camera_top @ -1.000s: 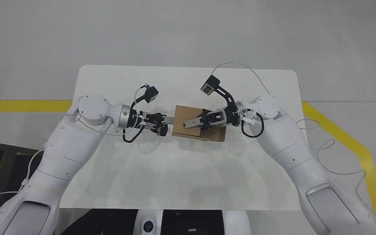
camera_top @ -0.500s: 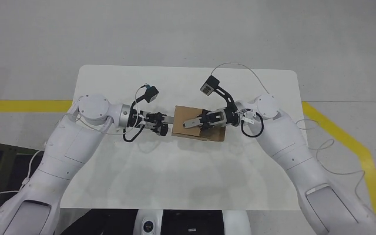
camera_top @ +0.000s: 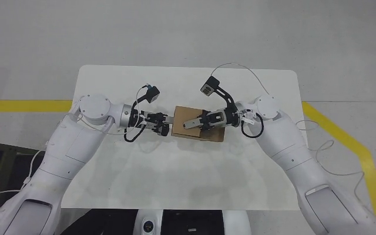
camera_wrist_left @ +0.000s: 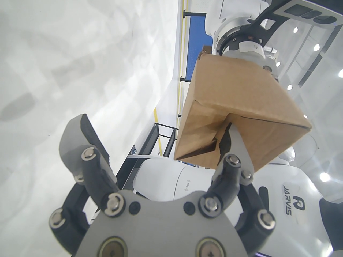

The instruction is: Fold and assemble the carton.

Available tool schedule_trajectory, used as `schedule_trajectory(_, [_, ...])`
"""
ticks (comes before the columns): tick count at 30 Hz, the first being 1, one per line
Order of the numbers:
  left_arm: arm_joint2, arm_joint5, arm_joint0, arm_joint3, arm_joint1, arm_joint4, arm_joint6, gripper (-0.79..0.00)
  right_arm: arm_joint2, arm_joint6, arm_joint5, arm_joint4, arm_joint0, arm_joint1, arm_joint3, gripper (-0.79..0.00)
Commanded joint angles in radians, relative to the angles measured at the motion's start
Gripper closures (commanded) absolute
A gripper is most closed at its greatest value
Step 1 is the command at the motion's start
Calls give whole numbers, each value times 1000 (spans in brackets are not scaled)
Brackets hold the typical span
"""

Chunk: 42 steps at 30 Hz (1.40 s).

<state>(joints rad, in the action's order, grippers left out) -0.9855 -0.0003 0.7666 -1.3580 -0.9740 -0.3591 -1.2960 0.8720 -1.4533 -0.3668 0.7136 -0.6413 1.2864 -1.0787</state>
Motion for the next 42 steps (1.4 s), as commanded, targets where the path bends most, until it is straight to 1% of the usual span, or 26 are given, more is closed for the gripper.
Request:
schedule_trajectory(1, [-6, -3, 0, 12, 2, 11, 4, -785, 2, -3, 3, -7, 1, -1, 9, 0])
schedule_trajectory(7, [-50, -22, 3, 44, 14, 51, 28, -785, -7, -15, 15, -42, 9, 1, 67, 0])
schedule_trajectory(10, [-85, -50, 12, 45, 23, 59, 49, -785, -27, -17, 17, -67, 16, 7, 108, 0])
schedule_trajectory(16, [-153, -165, 49, 25, 38, 64, 82, -785, -89, 6, -5, -123, 42, 34, 192, 0])
schedule_trajectory(20, [-192, -269, 80, -3, 47, 100, 127, -785, -129, 41, -41, -145, 61, 59, 254, 0])
schedule_trajectory(23, [-218, -346, 108, -26, 54, 173, 189, -785, -155, 62, -62, -148, 75, 78, 299, 0])
schedule_trajectory(28, [-242, -402, 150, -51, 59, 239, 290, -785, -189, 83, -83, -155, 107, 107, 368, -9])
schedule_trajectory(30, [-250, -426, 162, -59, 60, 258, 319, -785, -201, 87, -87, -159, 119, 116, 392, -240])
schedule_trajectory(32, [-255, -440, 172, -64, 61, 272, 336, -785, -211, 92, -92, -162, 129, 124, 414, -286])
schedule_trajectory(34, [-258, -445, 177, -67, 62, 282, 339, -785, -218, 97, -98, -162, 138, 131, 435, -292])
schedule_trajectory(35, [-259, -446, 179, -68, 63, 285, 340, -785, -220, 100, -100, -160, 143, 133, 444, -308])
schedule_trajectory(36, [-259, -446, 180, -69, 63, 288, 339, -785, -221, 100, -100, -156, 147, 135, 451, -357])
schedule_trajectory(37, [-259, -448, 181, -70, 63, 290, 338, -785, -221, 99, -99, -152, 150, 136, 455, -388])
schedule_trajectory(38, [-259, -451, 181, -72, 63, 294, 338, -785, -220, 97, -97, -147, 153, 136, 457, -610])
schedule_trajectory(39, [-259, -456, 182, -73, 64, 299, 339, -785, -218, 94, -94, -142, 156, 135, 459, -727])
schedule_trajectory(40, [-260, -461, 184, -75, 64, 303, 341, -785, -212, 92, -92, -133, 156, 133, 460, -785])
schedule_trajectory(42, [-261, -471, 186, -79, 65, 316, 344, -785, -199, 85, -86, -115, 153, 125, 453, -785])
